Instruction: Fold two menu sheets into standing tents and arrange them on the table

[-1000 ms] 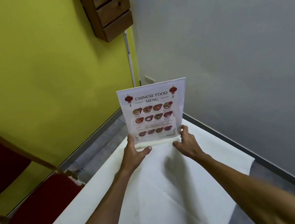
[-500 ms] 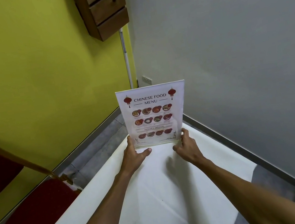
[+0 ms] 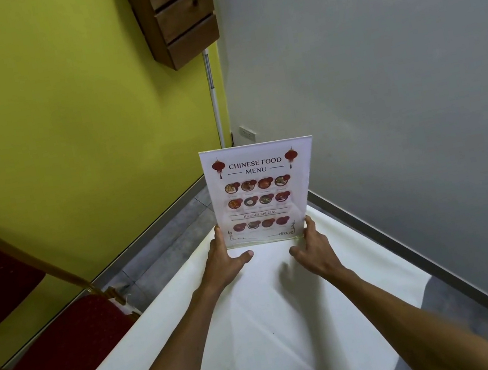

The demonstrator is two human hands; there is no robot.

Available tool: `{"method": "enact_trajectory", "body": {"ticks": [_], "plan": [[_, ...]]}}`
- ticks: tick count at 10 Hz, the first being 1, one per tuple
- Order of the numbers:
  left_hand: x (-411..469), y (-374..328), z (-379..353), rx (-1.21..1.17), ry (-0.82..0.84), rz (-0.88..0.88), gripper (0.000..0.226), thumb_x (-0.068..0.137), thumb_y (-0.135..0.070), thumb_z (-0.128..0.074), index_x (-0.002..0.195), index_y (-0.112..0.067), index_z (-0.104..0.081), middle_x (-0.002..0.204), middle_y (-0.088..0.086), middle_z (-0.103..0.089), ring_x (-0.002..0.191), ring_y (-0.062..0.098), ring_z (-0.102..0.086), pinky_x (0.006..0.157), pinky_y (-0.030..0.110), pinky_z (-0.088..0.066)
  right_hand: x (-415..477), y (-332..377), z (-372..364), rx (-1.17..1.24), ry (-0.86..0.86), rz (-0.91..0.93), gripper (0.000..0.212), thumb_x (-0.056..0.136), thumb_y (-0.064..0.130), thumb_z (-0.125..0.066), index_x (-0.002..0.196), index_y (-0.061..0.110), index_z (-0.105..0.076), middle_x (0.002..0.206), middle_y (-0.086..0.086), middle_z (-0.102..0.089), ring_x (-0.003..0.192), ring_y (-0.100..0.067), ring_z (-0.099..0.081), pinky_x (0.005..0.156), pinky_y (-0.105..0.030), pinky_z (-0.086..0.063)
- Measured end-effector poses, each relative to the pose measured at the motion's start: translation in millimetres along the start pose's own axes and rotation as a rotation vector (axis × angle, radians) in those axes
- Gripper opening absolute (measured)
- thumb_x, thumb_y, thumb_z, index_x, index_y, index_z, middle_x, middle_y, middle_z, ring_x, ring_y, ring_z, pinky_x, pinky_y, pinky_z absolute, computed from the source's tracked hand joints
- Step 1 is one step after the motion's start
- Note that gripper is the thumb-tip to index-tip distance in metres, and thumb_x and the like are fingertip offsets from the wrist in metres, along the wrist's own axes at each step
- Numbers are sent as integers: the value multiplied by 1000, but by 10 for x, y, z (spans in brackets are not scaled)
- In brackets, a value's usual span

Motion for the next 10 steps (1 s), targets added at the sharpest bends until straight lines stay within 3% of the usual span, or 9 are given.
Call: {"method": "enact_trajectory", "body": {"ticks": [2, 4, 6, 8, 10], "plan": [[-54, -42, -6, 47, -2, 9, 115, 74, -42, -78, 156, -32, 2, 150, 4, -34, 137, 25, -38, 110, 45, -39, 6, 41, 9, 13, -6, -3, 77, 78, 16, -61, 143, 19, -20, 131, -8, -55, 99, -22, -53, 80, -29, -49], [-27, -6, -32, 10, 15, 36, 122, 64, -56, -76, 151, -44, 8, 155, -1, -36, 142, 25, -35, 112, 53, -36, -30, 74, 24, -15, 12, -18, 79, 76, 22, -58, 143, 21, -17, 125, -9, -59, 94, -27, -58, 77, -35, -55], [-38, -57, -32, 8, 66, 37, 120, 73, -47, -76, 154, -35, 11, 156, 0, -36, 144, 25, -33, 115, 49, -33, 53, 85, 122, -120, 108, -62, 87, 75, 29, -58, 147, 15, -12, 124, -13, -58, 91, -30, -61, 74, -39, -57], [-61, -117, -39, 38, 86, 45, 119, 78, -40, -77, 154, -29, 14, 157, 1, -33, 144, 26, -32, 114, 45, -32, 59, 126, 178, -151, 151, -69, 87, 78, 23, -59, 148, 10, -7, 124, -15, -57, 93, -30, -58, 78, -37, -55], [1, -43, 37, 17, 112, 38, 117, 70, -48, -78, 154, -38, 3, 153, -3, -41, 142, 23, -36, 114, 50, -35, 73, 118, 194, -138, 160, -54, 82, 79, 18, -60, 145, 11, -12, 126, -15, -56, 92, -27, -52, 79, -36, -52]]}}
Point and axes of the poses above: each hand's wrist, its own x-axis towards the middle knuckle, its own z-axis out of the back of the hand, y = z × x, the point moved 1 cm from there along x, towards the middle knuckle
